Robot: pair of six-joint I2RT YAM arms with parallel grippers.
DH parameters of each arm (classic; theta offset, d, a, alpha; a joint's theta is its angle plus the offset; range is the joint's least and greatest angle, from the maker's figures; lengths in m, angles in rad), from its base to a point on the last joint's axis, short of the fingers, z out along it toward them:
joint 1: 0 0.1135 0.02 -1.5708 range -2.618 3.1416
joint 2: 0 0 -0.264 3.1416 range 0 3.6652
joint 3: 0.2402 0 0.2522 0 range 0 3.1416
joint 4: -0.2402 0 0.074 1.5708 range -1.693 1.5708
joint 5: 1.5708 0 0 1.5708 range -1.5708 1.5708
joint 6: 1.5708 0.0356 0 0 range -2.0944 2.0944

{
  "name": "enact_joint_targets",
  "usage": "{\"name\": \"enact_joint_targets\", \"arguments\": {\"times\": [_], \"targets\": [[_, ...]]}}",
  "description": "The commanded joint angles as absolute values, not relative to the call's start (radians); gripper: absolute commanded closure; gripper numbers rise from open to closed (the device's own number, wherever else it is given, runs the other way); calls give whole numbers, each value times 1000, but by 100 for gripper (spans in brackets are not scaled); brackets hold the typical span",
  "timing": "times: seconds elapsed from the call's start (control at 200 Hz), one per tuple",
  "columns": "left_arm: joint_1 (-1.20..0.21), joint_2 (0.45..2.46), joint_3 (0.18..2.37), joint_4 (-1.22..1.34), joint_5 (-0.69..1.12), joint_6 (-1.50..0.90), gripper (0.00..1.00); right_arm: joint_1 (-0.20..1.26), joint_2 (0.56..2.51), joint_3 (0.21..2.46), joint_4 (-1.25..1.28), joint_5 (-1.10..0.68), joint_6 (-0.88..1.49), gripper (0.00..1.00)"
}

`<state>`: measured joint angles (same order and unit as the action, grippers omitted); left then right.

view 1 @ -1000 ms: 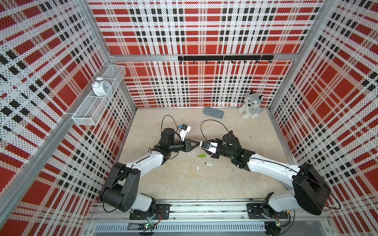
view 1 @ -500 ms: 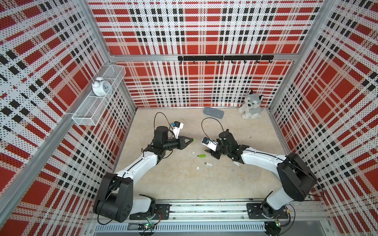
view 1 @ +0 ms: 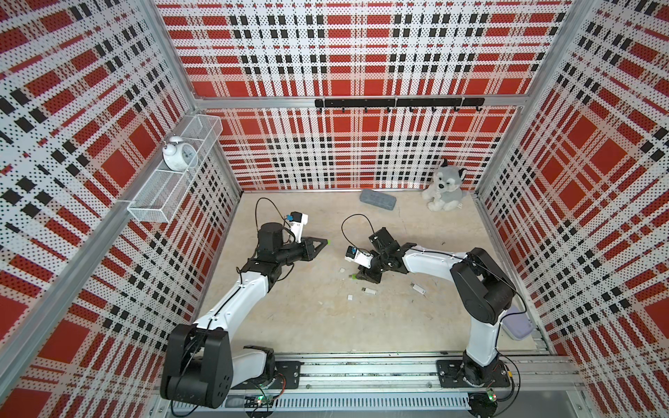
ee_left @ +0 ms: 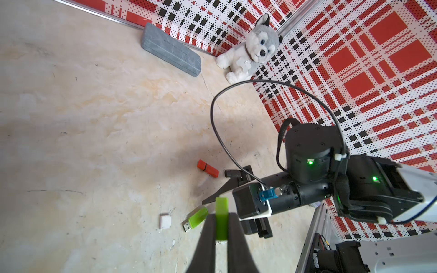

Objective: Close the usb drive cover
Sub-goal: Pick up the USB drive from the center of the board.

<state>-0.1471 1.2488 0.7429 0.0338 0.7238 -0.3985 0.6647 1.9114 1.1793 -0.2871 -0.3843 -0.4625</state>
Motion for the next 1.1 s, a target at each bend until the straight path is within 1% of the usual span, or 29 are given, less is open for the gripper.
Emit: {"name": "enact_joint_targets", "arguments": {"times": [0.0,0.311,0.411,0.551,0.681,0.747,0.807,0.907,0.957,1.092], "targets": [[-136,1227,735,20,718,-379,100,666,1953,1228,-374,-409,-491,59],[-128,1230,735,20,736,-379,100,669,2014,1278,-425,-408,-524,58],[-131,1231,736,22,738,-380,100,675,2031,1297,-440,-390,-531,59],[-128,1229,735,22,741,-380,100,687,2058,1325,-481,-367,-545,64],[-123,1228,735,21,745,-380,100,693,2065,1332,-491,-355,-545,66],[-123,1227,734,22,747,-382,100,693,2069,1338,-498,-349,-539,69],[-121,1223,733,21,749,-382,100,693,2071,1340,-502,-347,-540,75],[-120,1223,729,21,756,-382,100,694,2069,1338,-493,-328,-531,78],[-120,1227,730,21,761,-382,100,693,2066,1334,-486,-315,-533,82],[-120,1241,729,19,772,-383,100,694,2023,1296,-441,-305,-527,86]]}}
